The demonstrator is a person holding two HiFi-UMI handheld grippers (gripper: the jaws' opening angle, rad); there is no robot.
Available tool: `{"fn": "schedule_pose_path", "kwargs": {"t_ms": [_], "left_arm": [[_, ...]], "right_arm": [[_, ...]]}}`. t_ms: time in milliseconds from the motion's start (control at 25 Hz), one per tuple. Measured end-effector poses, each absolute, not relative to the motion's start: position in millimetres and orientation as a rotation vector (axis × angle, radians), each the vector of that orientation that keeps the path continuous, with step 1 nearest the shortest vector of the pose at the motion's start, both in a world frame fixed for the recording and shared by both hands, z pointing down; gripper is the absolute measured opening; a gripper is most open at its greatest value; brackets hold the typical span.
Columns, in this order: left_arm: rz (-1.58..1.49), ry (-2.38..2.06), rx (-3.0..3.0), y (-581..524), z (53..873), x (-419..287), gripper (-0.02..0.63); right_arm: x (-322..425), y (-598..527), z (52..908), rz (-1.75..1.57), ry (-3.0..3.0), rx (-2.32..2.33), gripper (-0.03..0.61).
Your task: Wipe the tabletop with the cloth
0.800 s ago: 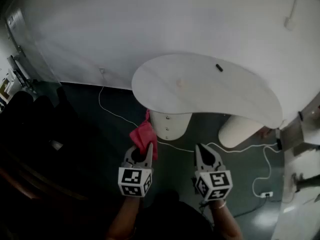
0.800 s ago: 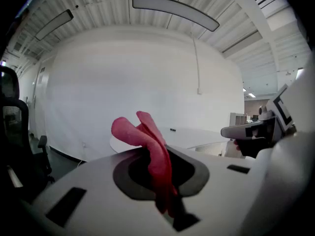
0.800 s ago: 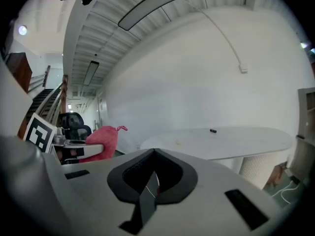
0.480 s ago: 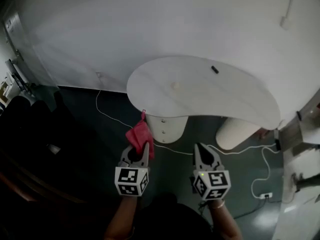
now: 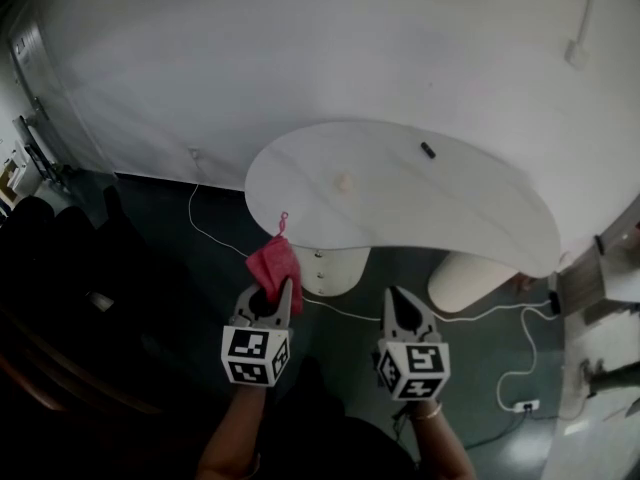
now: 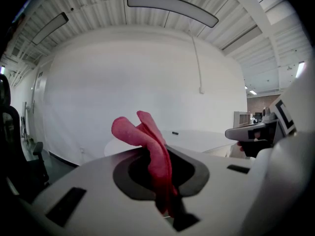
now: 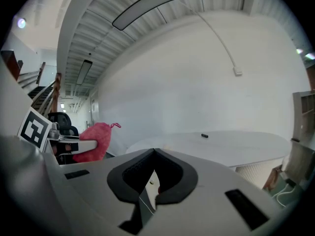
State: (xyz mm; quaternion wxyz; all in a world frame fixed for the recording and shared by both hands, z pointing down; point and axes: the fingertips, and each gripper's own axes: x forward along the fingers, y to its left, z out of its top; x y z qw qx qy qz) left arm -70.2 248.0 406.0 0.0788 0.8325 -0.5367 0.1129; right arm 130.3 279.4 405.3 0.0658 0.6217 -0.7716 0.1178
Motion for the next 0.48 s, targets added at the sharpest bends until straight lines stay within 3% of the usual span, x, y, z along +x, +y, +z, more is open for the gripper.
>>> {"fn": "schedule_pose_path", "kwargs": {"t_ms": [480], "left_arm": [[0.356,-1.564,2.485,138,419,-71,0.041]], "right_arm": [[117,179,418,0.412,-2.318,1.841,0.003]]}}
